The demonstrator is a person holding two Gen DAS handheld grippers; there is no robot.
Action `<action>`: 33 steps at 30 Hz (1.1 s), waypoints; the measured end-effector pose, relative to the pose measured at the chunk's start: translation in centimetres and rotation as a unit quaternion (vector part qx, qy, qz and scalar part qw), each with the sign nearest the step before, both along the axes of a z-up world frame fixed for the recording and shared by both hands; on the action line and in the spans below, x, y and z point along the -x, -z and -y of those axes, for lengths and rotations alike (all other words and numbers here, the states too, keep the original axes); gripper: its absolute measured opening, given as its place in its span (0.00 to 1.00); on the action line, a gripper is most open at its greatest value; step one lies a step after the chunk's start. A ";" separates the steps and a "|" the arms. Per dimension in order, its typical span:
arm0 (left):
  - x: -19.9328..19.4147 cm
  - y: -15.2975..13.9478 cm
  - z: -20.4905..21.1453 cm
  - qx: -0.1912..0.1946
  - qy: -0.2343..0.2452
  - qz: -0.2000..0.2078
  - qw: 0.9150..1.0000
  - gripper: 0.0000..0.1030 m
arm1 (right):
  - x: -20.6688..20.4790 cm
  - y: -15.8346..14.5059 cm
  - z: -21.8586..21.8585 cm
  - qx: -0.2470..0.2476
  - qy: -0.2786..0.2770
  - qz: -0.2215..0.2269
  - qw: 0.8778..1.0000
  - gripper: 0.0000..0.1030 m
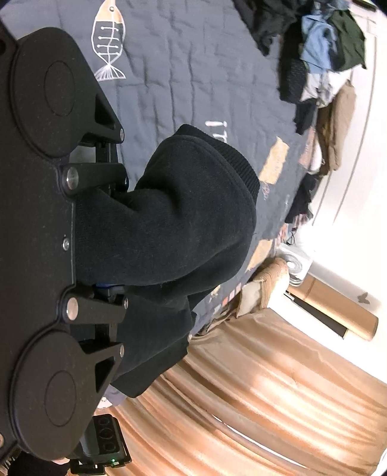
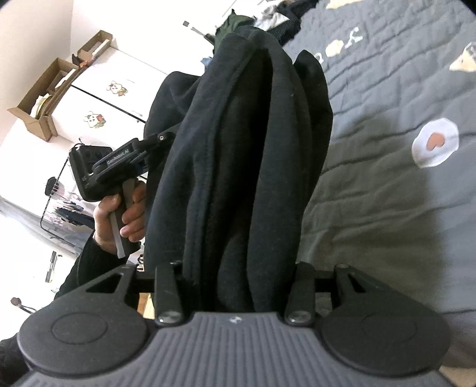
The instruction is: Fold clothes
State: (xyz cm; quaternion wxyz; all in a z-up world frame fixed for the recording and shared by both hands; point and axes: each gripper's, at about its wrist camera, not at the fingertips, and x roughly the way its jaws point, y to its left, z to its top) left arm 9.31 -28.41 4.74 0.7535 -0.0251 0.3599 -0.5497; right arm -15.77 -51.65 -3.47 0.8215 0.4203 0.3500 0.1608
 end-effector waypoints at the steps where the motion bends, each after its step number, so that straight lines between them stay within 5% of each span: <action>1: 0.6 -0.4 0.2 0.003 -0.001 0.004 1.000 0.39 | 0.3 -0.4 0.1 0.002 0.000 0.002 1.000 0.40; 20: 12.4 -3.7 6.6 0.039 -0.009 0.039 0.998 0.40 | 10.9 -2.9 7.6 0.036 -0.003 0.017 0.999 0.40; 33: 20.4 -2.8 15.7 0.063 -0.002 0.041 0.997 0.40 | 19.0 -2.9 16.3 0.039 0.022 0.017 0.999 0.40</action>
